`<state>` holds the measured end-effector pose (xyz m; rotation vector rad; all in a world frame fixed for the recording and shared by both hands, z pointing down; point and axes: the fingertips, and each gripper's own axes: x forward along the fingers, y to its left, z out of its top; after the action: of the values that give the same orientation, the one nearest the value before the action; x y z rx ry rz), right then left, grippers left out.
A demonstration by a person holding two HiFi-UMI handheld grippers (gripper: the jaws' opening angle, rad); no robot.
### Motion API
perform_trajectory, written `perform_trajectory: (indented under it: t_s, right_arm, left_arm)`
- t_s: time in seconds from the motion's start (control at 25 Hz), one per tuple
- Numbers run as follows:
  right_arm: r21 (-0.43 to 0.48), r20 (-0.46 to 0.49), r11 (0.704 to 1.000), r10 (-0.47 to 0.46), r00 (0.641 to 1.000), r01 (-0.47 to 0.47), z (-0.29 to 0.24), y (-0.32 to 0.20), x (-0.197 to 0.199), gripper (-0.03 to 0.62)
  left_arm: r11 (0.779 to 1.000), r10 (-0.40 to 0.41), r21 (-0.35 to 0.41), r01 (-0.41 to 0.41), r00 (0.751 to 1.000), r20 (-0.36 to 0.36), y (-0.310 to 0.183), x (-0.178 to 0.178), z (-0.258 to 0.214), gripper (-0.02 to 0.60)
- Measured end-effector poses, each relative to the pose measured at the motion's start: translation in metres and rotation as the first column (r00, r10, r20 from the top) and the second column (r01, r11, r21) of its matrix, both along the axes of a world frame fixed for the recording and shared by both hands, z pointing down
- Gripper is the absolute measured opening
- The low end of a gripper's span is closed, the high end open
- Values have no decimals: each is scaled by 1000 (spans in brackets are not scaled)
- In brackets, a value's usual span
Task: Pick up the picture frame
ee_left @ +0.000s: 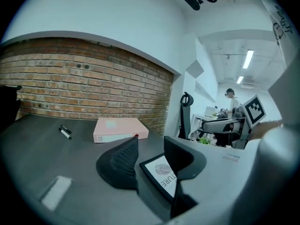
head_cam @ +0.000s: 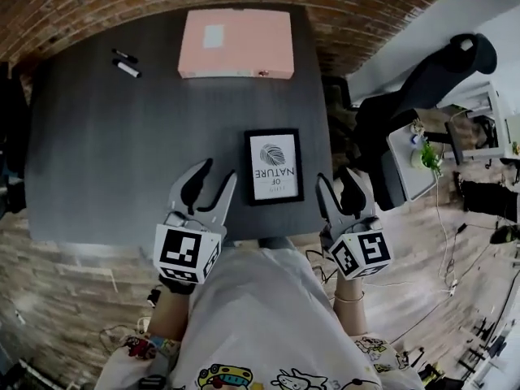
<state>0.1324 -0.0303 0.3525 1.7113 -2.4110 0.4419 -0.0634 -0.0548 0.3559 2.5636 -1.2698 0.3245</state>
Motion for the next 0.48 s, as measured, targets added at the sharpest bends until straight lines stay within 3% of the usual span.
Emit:
perform_trajectory:
  t_s: [0.24, 0.48]
  right_arm:
    - [-5, 34, 983, -182, 983, 182, 2, -35, 10, 199]
    - [2, 73, 954, -299, 951, 300, 1, -46, 2, 199]
  left_arm:
    - [987, -163, 15, 163, 987, 12, -9, 13, -7, 178]
    - [964, -265, 22, 264, 964, 27, -3, 12, -10, 178]
